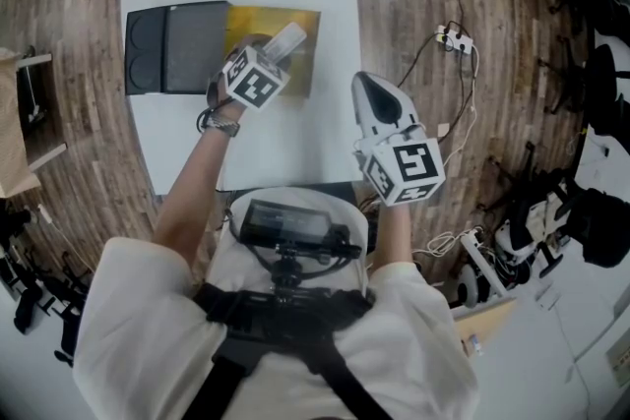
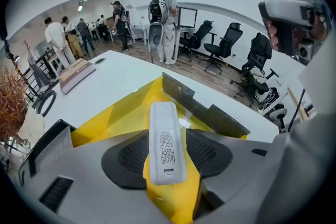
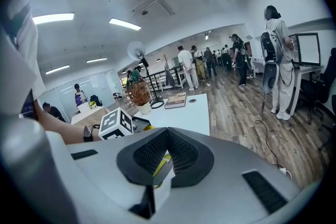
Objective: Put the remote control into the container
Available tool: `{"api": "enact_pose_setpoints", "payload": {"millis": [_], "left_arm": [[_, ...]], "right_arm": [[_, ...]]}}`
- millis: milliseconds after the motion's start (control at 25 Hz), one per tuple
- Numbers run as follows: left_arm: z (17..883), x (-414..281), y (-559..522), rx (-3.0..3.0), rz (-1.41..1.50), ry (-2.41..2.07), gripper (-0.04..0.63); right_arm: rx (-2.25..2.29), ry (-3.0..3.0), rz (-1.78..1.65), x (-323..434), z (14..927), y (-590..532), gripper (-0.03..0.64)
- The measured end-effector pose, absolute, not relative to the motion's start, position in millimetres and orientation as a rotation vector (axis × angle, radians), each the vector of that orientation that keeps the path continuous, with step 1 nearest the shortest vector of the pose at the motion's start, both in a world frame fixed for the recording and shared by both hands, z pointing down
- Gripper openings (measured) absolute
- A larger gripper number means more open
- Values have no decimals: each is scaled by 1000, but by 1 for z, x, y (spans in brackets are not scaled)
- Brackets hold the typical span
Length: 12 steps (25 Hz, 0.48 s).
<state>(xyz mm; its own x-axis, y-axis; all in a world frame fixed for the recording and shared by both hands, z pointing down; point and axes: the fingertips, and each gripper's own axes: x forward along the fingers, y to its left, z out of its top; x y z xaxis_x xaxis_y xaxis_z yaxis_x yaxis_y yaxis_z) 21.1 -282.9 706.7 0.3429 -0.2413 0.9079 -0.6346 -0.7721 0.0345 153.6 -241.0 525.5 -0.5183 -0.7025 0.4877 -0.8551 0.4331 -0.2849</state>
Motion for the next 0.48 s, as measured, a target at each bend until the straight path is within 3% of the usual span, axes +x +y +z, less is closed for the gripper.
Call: {"api": "enact_pose_setpoints", "payload": {"millis": [480], "left_arm": [[664, 10, -277, 2292, 1323, -853, 236]], "right_arm": [[1348, -2427, 665, 140, 502, -220, 5]]}}
